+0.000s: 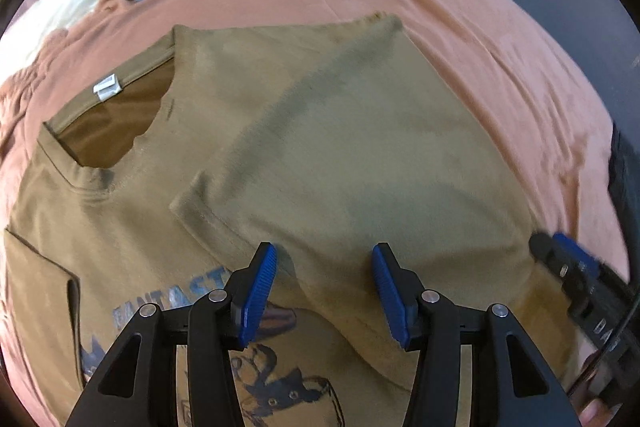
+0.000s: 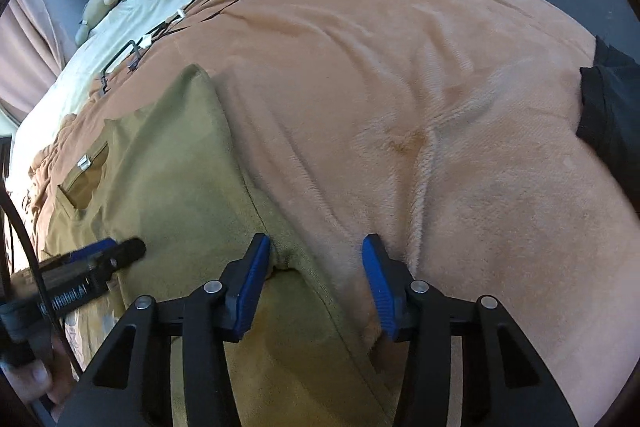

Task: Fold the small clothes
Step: 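Open both tools and lift them off the olive T-shirt, then raise both tools above the bed, away from the folded shirt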

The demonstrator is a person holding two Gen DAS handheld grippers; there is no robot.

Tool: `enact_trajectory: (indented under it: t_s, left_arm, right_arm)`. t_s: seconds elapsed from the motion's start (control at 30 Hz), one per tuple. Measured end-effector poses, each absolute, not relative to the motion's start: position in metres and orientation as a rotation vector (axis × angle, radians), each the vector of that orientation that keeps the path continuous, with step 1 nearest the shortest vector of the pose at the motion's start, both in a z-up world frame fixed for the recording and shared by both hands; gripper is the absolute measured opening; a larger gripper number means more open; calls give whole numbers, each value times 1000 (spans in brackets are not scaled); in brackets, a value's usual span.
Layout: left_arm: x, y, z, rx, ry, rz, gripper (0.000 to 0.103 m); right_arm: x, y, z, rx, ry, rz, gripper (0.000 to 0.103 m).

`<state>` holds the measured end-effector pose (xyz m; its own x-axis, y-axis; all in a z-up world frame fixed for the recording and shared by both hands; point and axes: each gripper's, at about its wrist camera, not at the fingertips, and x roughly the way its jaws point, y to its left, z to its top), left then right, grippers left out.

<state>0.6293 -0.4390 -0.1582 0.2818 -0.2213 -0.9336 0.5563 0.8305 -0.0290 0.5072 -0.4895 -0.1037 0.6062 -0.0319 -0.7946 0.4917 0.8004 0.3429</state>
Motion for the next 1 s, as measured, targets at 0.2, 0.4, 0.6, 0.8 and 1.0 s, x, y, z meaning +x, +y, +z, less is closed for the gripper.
enact_trajectory:
  t_s: [0.2,0.4,0.6,0.8,1.0]
  left_arm:
    - [611,-433,-156,318,1191,-565,53]
    - [587,-413,-137,259,1212,-605,53]
    - [555,-380,-93,234,1176,-586,53]
    - [522,-339,-49,185,1130,-551,53]
    - [482,-298,-17,115,1056,-511,90]
  right_arm:
    - [500,-497,-100,651,860,-294,45]
    - [477,-493,-79,661,815,-205,45]
    - [417,-472,-49,603,750,-118,47]
    - [370,-467,-30,577,728,-105,72]
    - [335,-454,-9,523,729,-114,86]
